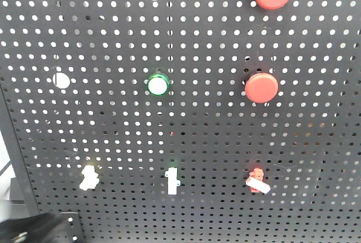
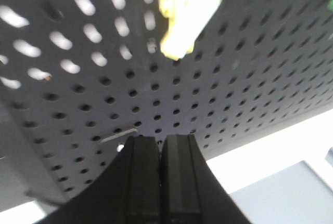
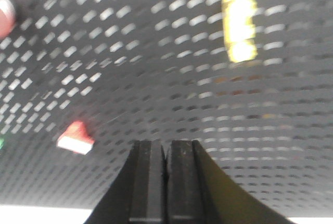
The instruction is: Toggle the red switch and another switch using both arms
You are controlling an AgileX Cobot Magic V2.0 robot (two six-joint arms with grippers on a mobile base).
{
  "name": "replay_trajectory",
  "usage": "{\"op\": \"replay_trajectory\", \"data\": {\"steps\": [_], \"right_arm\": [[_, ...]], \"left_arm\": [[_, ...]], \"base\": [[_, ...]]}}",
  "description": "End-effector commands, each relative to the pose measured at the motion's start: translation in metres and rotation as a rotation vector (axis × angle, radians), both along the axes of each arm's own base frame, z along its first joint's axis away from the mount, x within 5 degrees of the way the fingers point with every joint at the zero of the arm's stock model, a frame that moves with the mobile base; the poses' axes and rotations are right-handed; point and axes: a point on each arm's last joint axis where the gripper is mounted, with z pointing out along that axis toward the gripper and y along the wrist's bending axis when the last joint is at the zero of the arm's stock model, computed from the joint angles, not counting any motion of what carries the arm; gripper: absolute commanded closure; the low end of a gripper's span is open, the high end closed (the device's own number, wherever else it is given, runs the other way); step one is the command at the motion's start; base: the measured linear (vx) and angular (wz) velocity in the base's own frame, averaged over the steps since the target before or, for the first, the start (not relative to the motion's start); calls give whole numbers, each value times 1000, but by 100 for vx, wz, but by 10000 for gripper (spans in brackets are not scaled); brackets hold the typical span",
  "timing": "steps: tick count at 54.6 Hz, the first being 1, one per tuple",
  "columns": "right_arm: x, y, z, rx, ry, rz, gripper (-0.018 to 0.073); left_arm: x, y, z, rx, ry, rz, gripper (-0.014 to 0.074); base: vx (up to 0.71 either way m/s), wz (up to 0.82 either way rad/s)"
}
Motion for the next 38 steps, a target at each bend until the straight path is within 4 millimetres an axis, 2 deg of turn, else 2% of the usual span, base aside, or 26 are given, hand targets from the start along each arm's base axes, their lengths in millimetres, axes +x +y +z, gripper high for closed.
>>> {"op": "replay_trajectory", "data": {"steps": [1,8,17,23,26,29,38], "right_arm": [[11,4,14,-26,-86,58,566],[28,14,14,-9,-94,193,566],[61,29,9,61,-82,397,566],[93,50,-14,160,-62,551,566],[104,56,-26,151,-31,538,566],[110,58,-29,139,-23,499,566],[115,61,-28,147,-44,427,566]], "left_arm": [[-9,3,18,-73,-120,1,594],[-21,8,12,-76,-128,1,594],[-26,11,7,-71,-117,1,594],[-26,11,8,-72,-125,0,594],[-26,11,8,-64,-131,-2,594],[-26,11,7,-55,-129,-5,594],[-28,11,-2,-41,-114,-7,594]], "base": [[0,0],[0,0],[0,0],[0,0],[0,0],[0,0],[0,0]]}}
